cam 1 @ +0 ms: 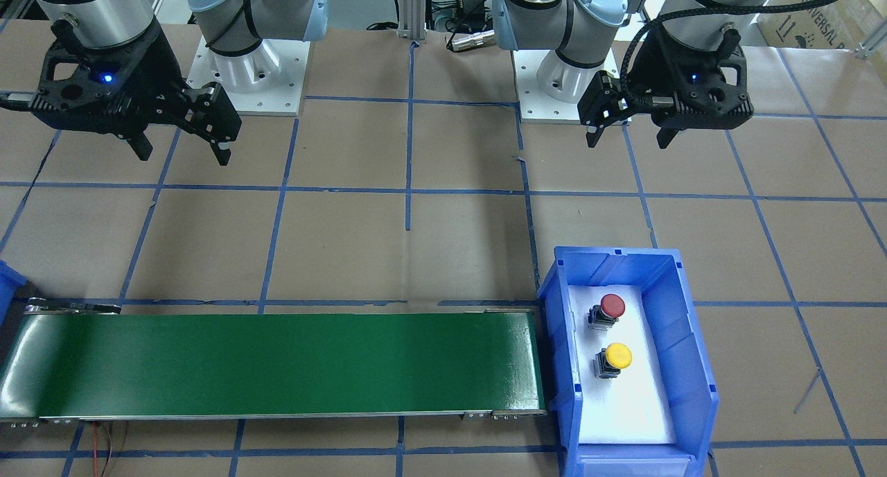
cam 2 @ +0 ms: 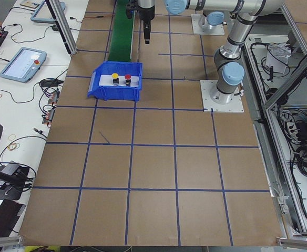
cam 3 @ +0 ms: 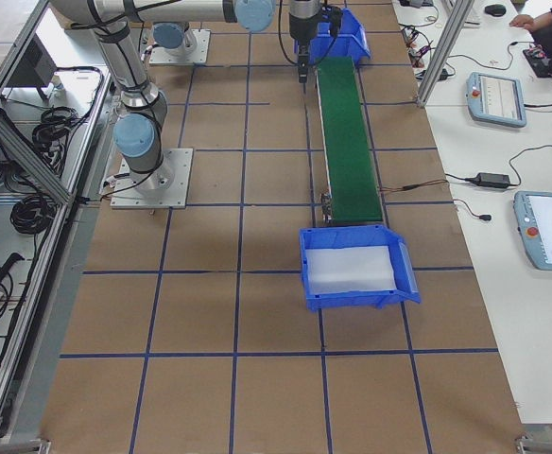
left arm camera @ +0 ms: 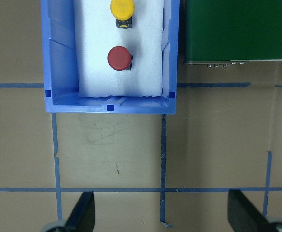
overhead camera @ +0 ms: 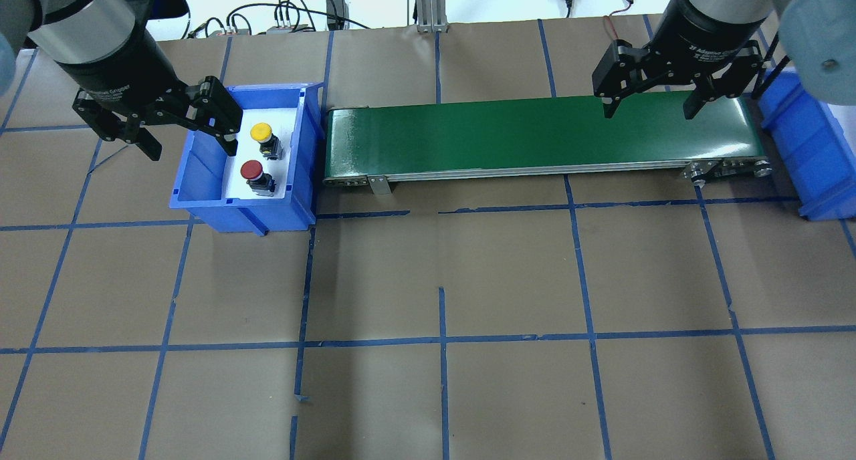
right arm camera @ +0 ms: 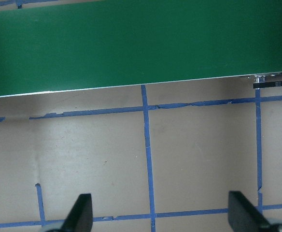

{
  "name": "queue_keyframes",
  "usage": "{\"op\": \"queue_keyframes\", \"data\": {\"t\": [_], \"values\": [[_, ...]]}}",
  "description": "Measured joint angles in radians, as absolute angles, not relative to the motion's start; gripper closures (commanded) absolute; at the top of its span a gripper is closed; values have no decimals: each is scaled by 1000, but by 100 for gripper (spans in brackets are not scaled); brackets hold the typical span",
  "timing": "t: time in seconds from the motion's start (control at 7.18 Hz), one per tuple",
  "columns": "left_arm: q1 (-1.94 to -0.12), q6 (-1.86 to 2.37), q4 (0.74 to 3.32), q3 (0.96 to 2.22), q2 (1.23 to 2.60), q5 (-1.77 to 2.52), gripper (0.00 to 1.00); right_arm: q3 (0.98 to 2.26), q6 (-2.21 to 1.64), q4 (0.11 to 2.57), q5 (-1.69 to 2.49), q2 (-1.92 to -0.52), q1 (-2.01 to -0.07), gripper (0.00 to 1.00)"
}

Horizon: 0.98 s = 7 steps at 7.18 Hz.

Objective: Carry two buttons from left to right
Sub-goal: 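Lower the left gripper into the blue bin onto the red button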

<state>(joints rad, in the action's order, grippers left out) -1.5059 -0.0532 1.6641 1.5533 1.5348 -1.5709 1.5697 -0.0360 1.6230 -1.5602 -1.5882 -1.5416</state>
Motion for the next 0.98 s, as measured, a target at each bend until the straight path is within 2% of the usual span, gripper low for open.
{"op": "queue_keyframes", "data": {"t": [0.42,0.98], "values": [[-1500,-137,1626,1551,1570,-1562,3,1579,-28,1632,-1561,-1589,-1543,0],[-1438,-204,1378,1524,1835,-1568,4,1584,-31,1635,-1560,-1592,-1545,0]]}}
